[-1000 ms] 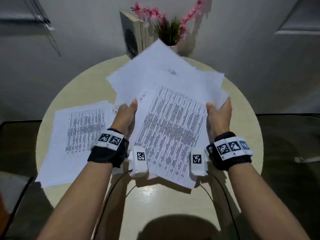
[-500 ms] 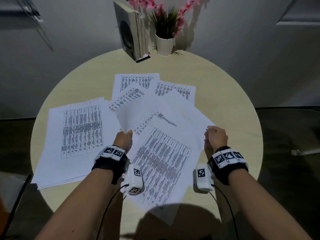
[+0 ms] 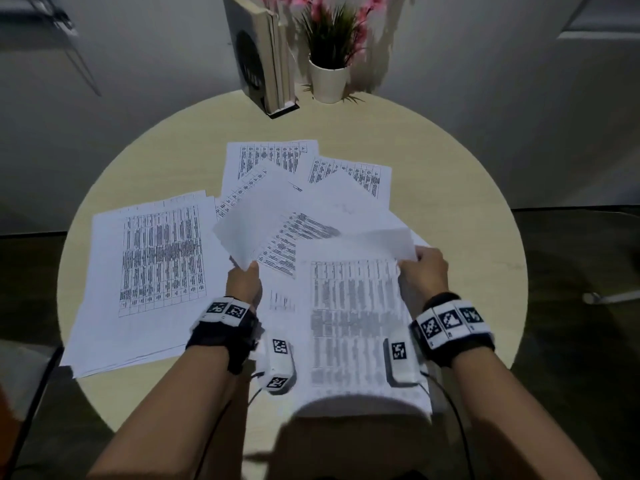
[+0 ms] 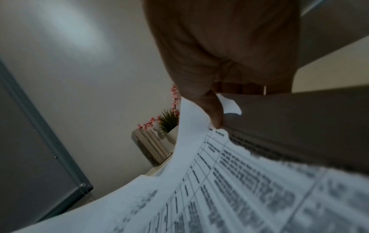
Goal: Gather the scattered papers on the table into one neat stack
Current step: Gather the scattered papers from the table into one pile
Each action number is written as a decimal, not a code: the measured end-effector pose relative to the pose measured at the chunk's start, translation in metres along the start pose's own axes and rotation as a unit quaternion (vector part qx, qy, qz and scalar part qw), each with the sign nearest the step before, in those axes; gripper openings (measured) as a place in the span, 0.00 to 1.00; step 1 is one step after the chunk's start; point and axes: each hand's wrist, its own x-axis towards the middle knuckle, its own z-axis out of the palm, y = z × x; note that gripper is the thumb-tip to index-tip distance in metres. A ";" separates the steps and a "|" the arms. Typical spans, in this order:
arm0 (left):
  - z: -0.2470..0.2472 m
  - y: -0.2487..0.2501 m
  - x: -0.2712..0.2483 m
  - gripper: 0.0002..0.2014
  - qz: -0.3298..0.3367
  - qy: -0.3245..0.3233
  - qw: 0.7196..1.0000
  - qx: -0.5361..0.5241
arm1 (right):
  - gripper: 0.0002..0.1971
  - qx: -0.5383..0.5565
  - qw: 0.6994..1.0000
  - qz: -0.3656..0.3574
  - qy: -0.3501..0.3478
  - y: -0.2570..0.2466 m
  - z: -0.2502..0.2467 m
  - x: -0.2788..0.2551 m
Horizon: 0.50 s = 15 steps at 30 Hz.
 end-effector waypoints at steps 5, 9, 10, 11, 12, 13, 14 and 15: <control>-0.007 0.006 -0.009 0.22 0.042 -0.104 0.993 0.019 | 0.13 -0.064 0.995 -0.070 -0.011 -0.025 0.008 0.025; 0.000 -0.002 -0.018 0.18 0.097 -0.224 0.968 0.061 | 0.14 -0.082 0.992 -0.072 -0.061 -0.025 0.032 0.022; 0.002 -0.004 -0.021 0.21 0.115 -0.241 0.960 0.082 | 0.14 -0.086 0.990 -0.075 -0.077 -0.025 0.036 0.021; 0.003 -0.004 -0.026 0.21 0.132 -0.241 0.956 0.099 | 0.15 -0.090 0.989 -0.079 -0.089 -0.025 0.038 0.020; 0.004 -0.003 -0.030 0.17 0.149 -0.230 0.955 0.113 | 0.15 -0.083 0.989 -0.073 -0.098 -0.025 0.039 0.020; 0.004 -0.004 -0.029 0.12 0.156 -0.204 0.958 0.124 | 0.17 -0.065 0.990 -0.071 -0.105 -0.025 0.039 0.019; 0.003 -0.002 -0.034 0.08 0.167 -0.184 0.960 0.127 | 0.19 -0.041 0.991 -0.062 -0.112 -0.024 0.039 0.018; 0.001 -0.003 -0.035 0.06 0.160 -0.176 0.964 0.121 | 0.22 0.003 0.992 -0.053 -0.118 -0.024 0.039 0.018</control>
